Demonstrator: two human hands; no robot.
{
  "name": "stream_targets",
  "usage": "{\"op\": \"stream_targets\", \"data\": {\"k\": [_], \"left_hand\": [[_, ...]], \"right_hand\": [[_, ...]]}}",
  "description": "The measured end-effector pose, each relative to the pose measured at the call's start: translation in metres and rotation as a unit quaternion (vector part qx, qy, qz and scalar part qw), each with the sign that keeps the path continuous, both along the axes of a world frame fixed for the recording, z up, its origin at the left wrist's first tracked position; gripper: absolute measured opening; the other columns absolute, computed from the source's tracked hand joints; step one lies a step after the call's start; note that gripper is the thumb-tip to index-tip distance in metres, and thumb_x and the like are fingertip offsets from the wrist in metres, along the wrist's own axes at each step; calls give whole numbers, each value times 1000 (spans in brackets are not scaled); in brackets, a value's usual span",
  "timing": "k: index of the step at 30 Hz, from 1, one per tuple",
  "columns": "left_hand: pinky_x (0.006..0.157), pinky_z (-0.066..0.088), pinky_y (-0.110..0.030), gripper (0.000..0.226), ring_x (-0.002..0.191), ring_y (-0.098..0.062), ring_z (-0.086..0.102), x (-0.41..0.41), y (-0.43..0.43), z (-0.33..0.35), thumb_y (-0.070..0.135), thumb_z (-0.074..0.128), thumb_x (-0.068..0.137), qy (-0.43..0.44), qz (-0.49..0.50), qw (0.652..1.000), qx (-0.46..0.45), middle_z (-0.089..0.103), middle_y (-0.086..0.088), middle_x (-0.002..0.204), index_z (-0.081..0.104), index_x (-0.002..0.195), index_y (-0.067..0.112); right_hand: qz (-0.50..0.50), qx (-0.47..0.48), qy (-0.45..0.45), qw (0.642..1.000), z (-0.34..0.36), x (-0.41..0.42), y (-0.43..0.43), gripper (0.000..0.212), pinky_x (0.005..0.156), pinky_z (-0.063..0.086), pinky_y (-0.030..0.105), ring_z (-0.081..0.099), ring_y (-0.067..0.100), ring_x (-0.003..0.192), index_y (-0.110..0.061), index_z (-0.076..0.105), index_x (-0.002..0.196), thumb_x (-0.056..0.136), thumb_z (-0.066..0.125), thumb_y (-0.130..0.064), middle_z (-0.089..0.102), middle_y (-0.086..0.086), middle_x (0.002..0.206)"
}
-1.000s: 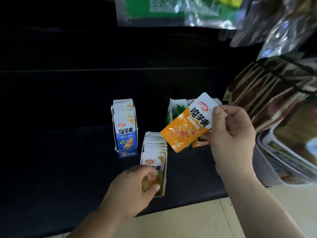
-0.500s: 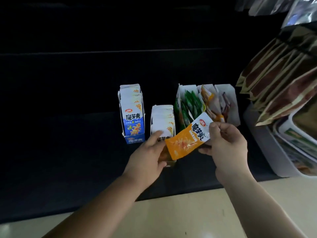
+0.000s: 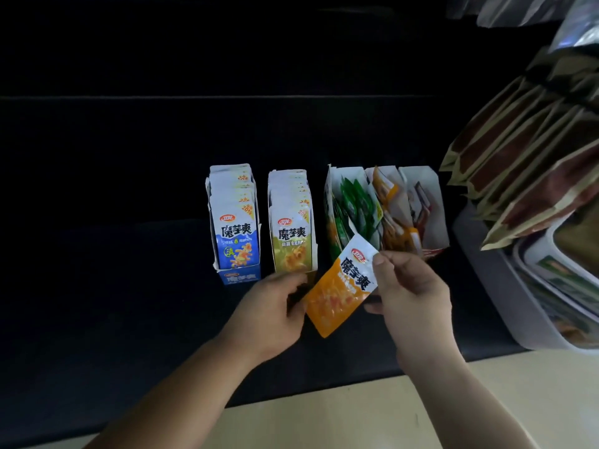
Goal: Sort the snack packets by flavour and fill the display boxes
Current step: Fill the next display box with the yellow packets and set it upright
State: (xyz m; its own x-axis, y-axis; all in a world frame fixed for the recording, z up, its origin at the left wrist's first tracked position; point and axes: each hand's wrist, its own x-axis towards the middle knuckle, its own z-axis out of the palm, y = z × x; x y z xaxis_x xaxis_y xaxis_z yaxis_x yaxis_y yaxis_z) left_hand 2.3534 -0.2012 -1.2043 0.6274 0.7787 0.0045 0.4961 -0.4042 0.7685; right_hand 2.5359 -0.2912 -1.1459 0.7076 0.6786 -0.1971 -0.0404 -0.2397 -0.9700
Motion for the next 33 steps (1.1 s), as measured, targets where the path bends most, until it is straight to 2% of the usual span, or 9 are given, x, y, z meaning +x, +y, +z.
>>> {"op": "stream_targets", "data": {"k": [2, 6, 12, 16, 21, 25, 28, 31, 33], "left_hand": [[102, 54, -32, 49, 120, -7, 61, -4, 2, -5, 25, 72, 93, 16, 19, 1000, 8, 64, 11, 130, 61, 141, 23], [97, 55, -29, 55, 116, -3, 59, 1, 15, -1, 27, 72, 94, 6, 53, 998, -19, 59, 15, 125, 55, 146, 24], [107, 43, -25, 58, 135, -8, 50, 19, 17, 5, 28, 62, 100, 41, 33, 998, -25, 54, 7, 148, 44, 155, 27], [102, 52, -32, 46, 124, 0, 57, 29, -8, 14, 47, 60, 99, -8, 35, 998, -49, 59, 20, 137, 54, 143, 36], [77, 62, -35, 23, 80, -5, 73, 52, -29, 26, 23, 74, 94, -33, 17, 971, -236, 75, 10, 86, 68, 110, 38], [51, 46, -12, 12, 63, 3, 67, 67, -25, 46, 17, 69, 98, -99, 68, 964, -236, 76, 10, 84, 72, 97, 29], [43, 44, -17, 10, 51, -2, 64, 92, -14, 64, 17, 65, 101, -139, 97, 960, -224, 76, 5, 90, 72, 103, 24], [48, 53, -24, 10, 61, -9, 71, 122, 4, 79, 18, 66, 101, -161, 99, 956, -224, 77, 3, 93, 74, 104, 23], [67, 63, -31, 8, 80, -12, 76, 139, 14, 86, 23, 68, 100, -167, 111, 953, -227, 78, 6, 95, 76, 101, 27]], "right_hand": [[7, -8, -2, 1000, -4, 2, -3, 9, 63, 63, 32, 76, 20, 84, -24, 72, 96, 101, 66, -29, 79, -4, 89], [18, -21, -10, 1000, -7, 8, -7, 10, 61, 61, 28, 75, 19, 81, -24, 73, 97, 102, 65, -28, 79, -2, 88], [18, -27, 3, 999, -8, 11, -7, 11, 64, 62, 30, 76, 16, 79, -22, 72, 97, 101, 65, -29, 79, -3, 87], [44, -20, -12, 999, -9, 17, -11, 11, 63, 61, 27, 75, 15, 80, -22, 74, 98, 101, 65, -28, 79, -3, 88], [7, 20, 13, 1000, -4, 24, -14, 8, 84, 62, 48, 76, 22, 93, -23, 77, 102, 98, 71, -25, 79, 2, 94], [-10, 13, 69, 997, -4, 27, -23, 23, 83, 63, 50, 77, 21, 95, -32, 69, 117, 95, 74, -30, 79, -2, 99], [42, 6, 76, 996, 1, 29, -31, 19, 72, 66, 44, 76, 23, 93, -25, 73, 109, 91, 77, -19, 78, 1, 100], [86, 63, 79, 991, 11, 36, -32, 38, 83, 64, 38, 75, 23, 102, -16, 76, 115, 78, 84, -20, 76, 4, 114], [92, 85, 71, 990, 15, 45, -27, 50, 94, 61, 35, 74, 20, 108, -12, 73, 122, 74, 86, -16, 71, 4, 128]]}}
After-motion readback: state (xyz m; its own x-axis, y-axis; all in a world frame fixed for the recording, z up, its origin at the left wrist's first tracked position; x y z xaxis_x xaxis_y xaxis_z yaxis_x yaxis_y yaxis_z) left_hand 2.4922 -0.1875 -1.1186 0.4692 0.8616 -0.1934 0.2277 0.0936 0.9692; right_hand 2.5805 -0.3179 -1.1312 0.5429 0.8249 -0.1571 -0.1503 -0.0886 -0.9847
